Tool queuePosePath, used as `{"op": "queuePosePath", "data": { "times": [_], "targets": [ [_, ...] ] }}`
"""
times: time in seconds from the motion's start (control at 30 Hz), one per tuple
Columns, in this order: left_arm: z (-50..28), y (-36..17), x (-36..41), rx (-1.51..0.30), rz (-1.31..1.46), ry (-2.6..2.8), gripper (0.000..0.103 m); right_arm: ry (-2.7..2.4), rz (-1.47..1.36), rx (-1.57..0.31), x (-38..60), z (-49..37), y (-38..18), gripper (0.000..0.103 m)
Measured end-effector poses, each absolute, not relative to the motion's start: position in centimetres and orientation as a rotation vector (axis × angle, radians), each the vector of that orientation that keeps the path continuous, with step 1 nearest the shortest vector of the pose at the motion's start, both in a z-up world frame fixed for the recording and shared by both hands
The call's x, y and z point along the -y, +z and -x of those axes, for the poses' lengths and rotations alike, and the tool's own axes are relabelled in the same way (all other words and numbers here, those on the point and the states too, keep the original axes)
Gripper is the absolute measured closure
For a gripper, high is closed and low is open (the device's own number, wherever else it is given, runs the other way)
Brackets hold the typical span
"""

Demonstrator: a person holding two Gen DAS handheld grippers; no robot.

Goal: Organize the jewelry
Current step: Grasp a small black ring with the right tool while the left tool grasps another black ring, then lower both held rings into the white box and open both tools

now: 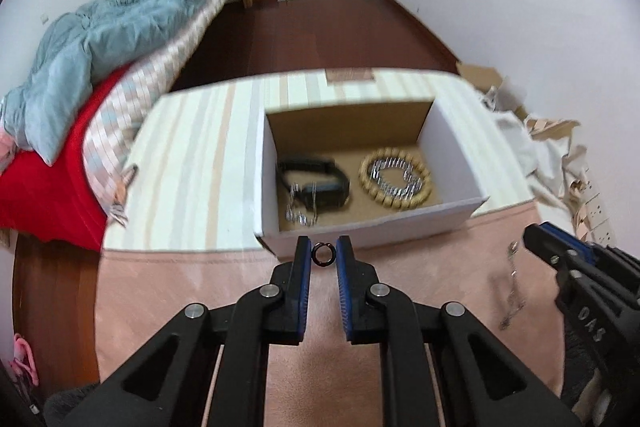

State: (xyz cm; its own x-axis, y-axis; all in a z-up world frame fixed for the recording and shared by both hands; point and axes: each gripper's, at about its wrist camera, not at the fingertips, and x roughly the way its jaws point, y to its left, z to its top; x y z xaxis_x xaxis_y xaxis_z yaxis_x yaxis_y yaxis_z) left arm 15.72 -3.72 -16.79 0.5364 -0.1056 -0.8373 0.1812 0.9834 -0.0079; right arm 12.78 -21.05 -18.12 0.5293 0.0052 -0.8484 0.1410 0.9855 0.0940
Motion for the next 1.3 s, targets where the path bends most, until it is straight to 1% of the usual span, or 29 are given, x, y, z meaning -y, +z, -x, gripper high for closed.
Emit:
{"op": "queuePosePath", "data": {
  "times": [0.2,0.37,0.47,0.67,0.9,1.13,1.23,1.3],
  "targets": [
    [-17.1,-13.4,3.2,-0.902,-0.081,-0.163,0.093,-0.042,-0.144,-0.932,20.1,-13.9,-15.0,0.09],
    [-18.5,-12.3,3.0,-0.868,-0.091,-0.15,0.093,0.0,-0.129,-0.886,19.4,-15.9,-13.5,0.09],
    [-19.6,-12.4,3.0,-0.871,-0.089,-0.147,0.093,0.036,-0.16,-0.902,19.2,-17.5,-13.8,0.09],
    [-23.0,-14.3,2.5,-0.966,-0.021,-0.178,0.093,0.095,-0.224,-0.963,19.6,-21.4,-15.5,0.09],
    [-26.4,-17.3,2.5,-1.088,0.039,-0.219,0.093,0.134,-0.265,-1.084,19.9,-26.5,-18.5,0.09],
    [-27.6,-18.3,2.6,-1.156,0.082,-0.238,0.091,0.158,-0.338,-1.164,20.5,-28.2,-20.4,0.089],
    [-27.8,-18.1,2.4,-1.162,0.091,-0.226,0.084,0.155,-0.34,-1.162,20.6,-28.0,-20.2,0.089],
    [-27.8,-17.8,2.3,-1.156,0.094,-0.219,0.08,0.153,-0.347,-1.159,20.8,-27.8,-20.0,0.084]
  ]
}}
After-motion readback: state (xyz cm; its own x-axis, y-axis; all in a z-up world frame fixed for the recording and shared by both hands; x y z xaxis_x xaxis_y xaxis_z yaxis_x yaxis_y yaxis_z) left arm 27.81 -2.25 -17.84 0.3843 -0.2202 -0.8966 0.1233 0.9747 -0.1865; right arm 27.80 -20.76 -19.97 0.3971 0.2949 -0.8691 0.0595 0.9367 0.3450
